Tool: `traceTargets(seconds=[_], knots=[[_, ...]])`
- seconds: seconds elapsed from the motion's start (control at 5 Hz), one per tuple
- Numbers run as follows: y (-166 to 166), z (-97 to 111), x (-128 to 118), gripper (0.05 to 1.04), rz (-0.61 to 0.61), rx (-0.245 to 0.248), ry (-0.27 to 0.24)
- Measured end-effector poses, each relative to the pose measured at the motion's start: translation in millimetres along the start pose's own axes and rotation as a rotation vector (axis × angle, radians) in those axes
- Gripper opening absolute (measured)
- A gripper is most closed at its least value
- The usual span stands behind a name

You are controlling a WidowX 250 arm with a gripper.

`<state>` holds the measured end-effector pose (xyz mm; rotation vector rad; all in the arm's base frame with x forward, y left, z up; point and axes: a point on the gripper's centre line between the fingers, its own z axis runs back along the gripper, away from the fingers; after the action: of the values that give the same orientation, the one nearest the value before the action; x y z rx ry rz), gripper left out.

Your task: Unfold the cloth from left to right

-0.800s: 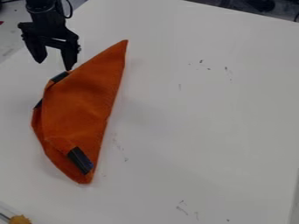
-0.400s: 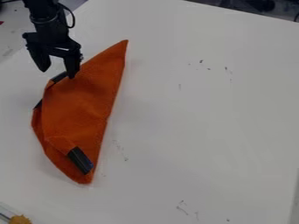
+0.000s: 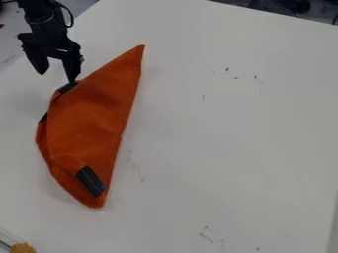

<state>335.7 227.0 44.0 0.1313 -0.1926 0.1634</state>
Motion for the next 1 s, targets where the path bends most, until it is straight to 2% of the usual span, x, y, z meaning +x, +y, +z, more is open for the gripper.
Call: traceTargets(seconds=[0.6,1.0], knots=[[0.5,-10.8,-4.2,1.001,-0.003,-0.034,0.042],[-5.1,-28.9,-9.3,1.001,-0.007,-0.074,0.088]])
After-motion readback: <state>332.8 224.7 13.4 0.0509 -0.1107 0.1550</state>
